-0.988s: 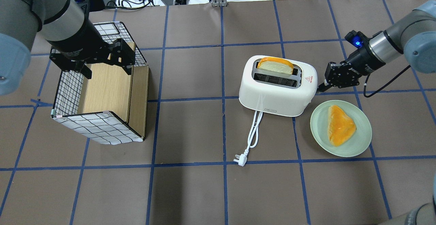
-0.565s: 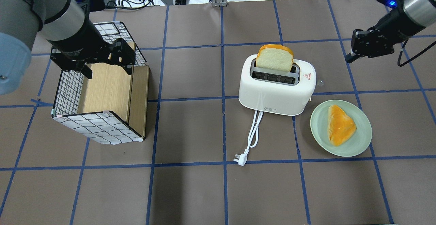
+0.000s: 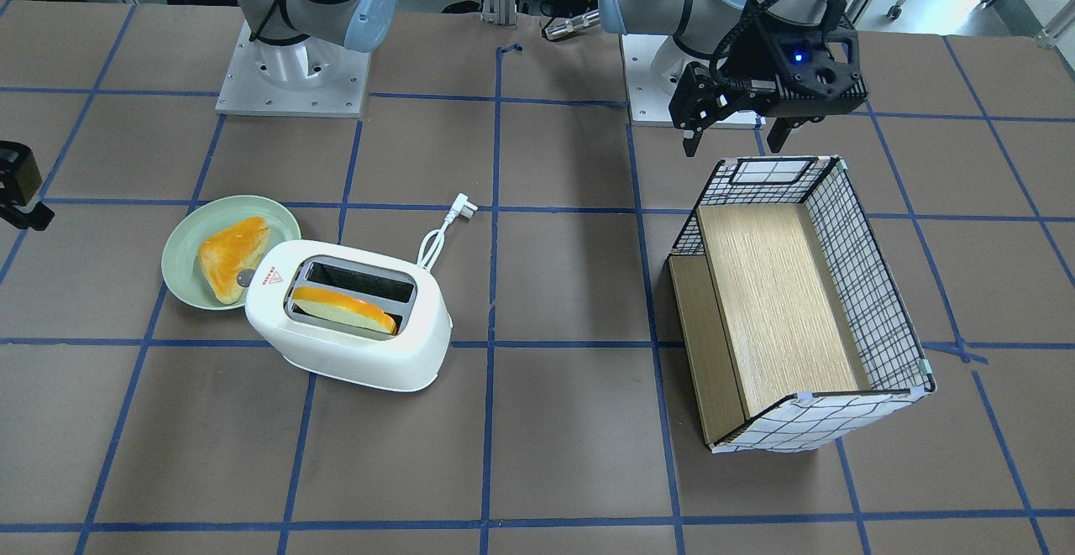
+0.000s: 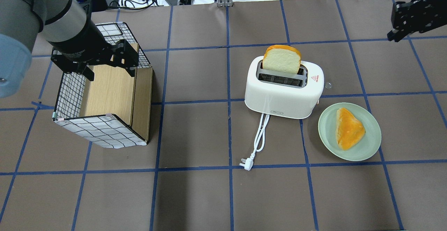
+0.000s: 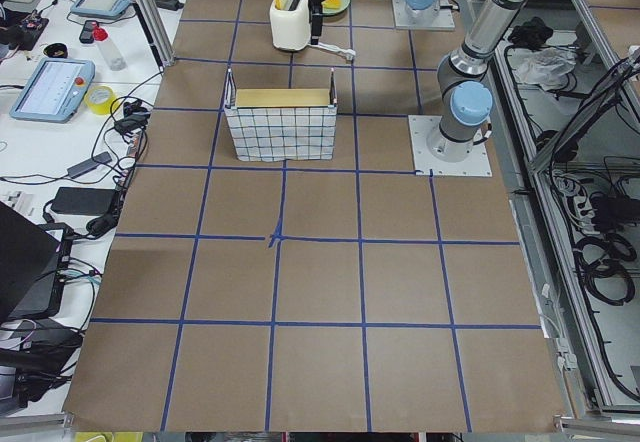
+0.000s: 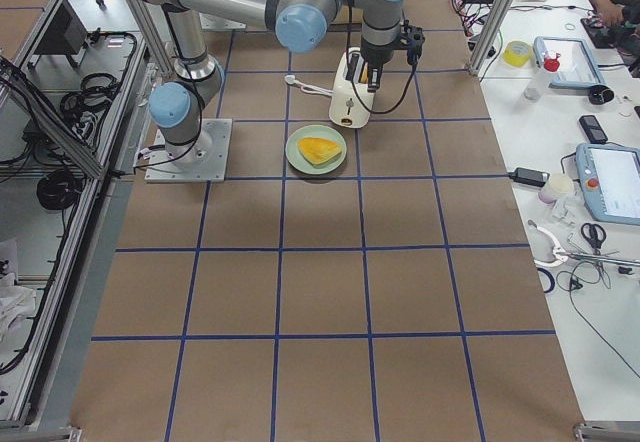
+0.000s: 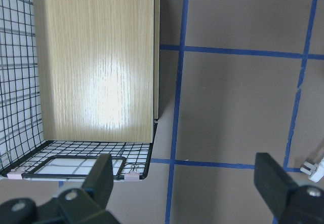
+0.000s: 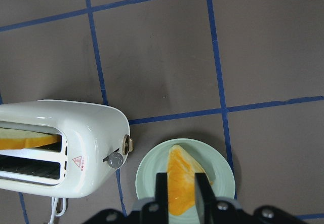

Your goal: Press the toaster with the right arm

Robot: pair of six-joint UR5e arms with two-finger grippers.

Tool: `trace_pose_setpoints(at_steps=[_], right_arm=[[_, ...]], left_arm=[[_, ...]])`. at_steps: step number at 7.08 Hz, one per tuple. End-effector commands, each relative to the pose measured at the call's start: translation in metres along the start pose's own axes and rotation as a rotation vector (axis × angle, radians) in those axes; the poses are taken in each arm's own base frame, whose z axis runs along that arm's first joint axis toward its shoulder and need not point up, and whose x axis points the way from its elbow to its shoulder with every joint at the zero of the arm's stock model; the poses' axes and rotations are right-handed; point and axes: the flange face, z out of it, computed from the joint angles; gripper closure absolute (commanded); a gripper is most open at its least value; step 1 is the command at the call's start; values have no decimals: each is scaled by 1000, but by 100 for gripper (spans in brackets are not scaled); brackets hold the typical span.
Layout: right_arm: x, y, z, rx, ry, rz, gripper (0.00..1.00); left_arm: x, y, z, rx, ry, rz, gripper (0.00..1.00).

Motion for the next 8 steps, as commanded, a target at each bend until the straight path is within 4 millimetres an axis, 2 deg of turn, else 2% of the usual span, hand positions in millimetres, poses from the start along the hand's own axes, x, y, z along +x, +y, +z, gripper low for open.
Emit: trace_pose_setpoints(at_steps=[1, 2, 4, 6, 8], right_arm=[[-46, 3, -6, 14, 87, -13, 31], [-71, 4, -5, 33, 94, 9, 16], [-123, 11, 0, 60, 86, 50, 1], [-157, 20, 6, 56, 80, 75, 0], [-181, 23, 11, 72, 71, 82, 0]], left_arm=[[0, 0, 1, -2, 1, 0, 0], [0, 0, 1, -2, 1, 0, 0], [0, 0, 0, 0, 1, 0, 0], [0, 0, 0, 0, 1, 0, 0], [0, 0, 0, 0, 1, 0, 0]])
